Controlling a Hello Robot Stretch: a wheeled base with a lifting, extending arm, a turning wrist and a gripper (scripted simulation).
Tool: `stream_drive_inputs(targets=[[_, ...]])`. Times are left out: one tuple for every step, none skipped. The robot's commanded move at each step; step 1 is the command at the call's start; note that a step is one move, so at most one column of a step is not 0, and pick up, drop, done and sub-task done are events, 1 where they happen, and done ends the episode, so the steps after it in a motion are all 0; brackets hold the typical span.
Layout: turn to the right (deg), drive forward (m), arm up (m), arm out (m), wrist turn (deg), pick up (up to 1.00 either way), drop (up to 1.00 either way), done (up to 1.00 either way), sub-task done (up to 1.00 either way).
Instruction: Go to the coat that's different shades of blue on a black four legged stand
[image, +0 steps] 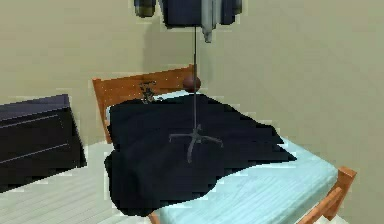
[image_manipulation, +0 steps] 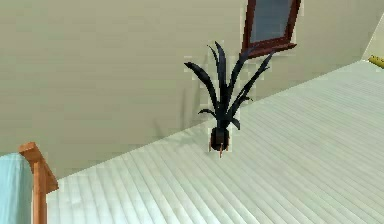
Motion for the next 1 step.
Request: stream_drive_inputs(targets=[[0.0,0.00,0.00,0.00,0.0,0.00,0.00,1.00,0.00]])
